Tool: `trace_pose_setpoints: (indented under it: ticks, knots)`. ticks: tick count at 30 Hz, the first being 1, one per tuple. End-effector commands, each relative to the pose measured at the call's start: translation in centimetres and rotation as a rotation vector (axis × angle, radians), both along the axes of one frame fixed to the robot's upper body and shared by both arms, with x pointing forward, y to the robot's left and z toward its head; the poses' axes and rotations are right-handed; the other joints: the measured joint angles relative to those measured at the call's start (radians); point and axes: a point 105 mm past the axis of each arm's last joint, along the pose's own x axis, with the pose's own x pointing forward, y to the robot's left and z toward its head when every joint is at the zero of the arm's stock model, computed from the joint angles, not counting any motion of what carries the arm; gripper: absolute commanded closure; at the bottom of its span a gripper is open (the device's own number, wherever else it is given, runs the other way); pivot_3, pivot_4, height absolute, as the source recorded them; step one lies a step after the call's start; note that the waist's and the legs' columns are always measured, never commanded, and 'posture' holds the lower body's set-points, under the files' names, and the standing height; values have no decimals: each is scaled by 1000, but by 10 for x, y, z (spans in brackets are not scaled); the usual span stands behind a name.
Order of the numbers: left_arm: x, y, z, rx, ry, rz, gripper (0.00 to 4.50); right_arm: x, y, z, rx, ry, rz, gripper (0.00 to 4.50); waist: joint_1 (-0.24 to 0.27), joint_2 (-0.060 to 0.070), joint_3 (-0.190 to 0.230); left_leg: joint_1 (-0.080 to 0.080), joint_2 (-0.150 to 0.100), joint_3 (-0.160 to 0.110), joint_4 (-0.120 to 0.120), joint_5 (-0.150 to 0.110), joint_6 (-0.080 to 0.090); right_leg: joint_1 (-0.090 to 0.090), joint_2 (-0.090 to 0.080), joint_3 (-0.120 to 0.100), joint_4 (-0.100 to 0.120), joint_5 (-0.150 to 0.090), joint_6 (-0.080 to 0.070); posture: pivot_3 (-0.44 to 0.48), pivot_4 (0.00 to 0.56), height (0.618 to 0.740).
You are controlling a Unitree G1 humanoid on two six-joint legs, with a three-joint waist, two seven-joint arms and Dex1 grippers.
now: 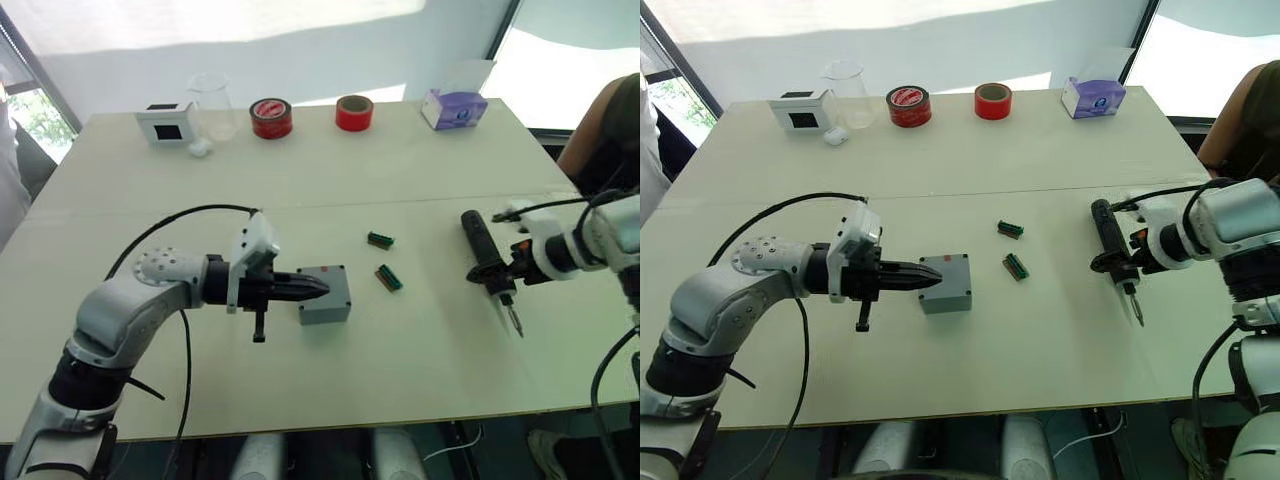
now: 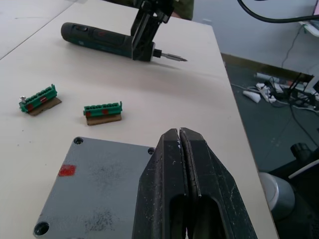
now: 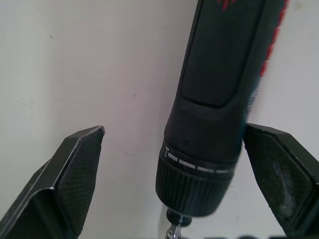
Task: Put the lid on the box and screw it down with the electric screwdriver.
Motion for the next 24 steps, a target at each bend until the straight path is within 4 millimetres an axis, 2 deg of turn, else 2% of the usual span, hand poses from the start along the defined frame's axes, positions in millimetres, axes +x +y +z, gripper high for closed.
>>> trace_pose_setpoints:
  ticks: [1,3,6,10,12,15,20,24]
  knots:
    - [-2,-1,6,-9,-38,2,4500,7,-9,4,-52,-1,26,44,-1,0,0,0,0,0,0,0,0,0,0,0,0,0,0,0,150,740]
    - [-2,0,5,-9,-37,12,4500,6,-11,1,-62,30,42,44,-2,0,0,0,0,0,0,0,0,0,0,0,0,0,0,0,150,740]
    - [-3,1,4,-13,-34,23,4500,5,-11,-3,-60,67,59,668,-2,0,0,0,0,0,0,0,0,0,0,0,0,0,0,0,150,740]
    - [-1,1,3,-23,-30,47,4500,7,-8,-9,-51,101,74,2146,-1,0,0,0,0,-1,0,0,0,0,0,0,0,0,0,0,150,740]
    - [0,2,3,-26,-28,60,4500,9,-6,-11,-47,110,77,2685,-3,-1,-1,0,0,-1,0,0,0,1,0,0,0,0,0,0,150,740]
    - [2,11,0,-3,-19,89,4500,14,-2,-8,-30,86,88,2706,-5,-2,-1,1,0,-1,0,0,-1,1,1,0,0,0,0,0,150,740]
    - [8,26,-1,29,-18,133,4500,34,-3,20,-4,-58,45,2706,-11,-2,-1,1,1,-1,0,1,-3,1,2,0,0,0,0,0,150,740]
    - [14,39,0,58,-13,162,4500,56,3,62,32,-293,64,2706,-10,2,1,1,1,0,0,2,-3,-1,1,0,1,0,0,0,150,740]
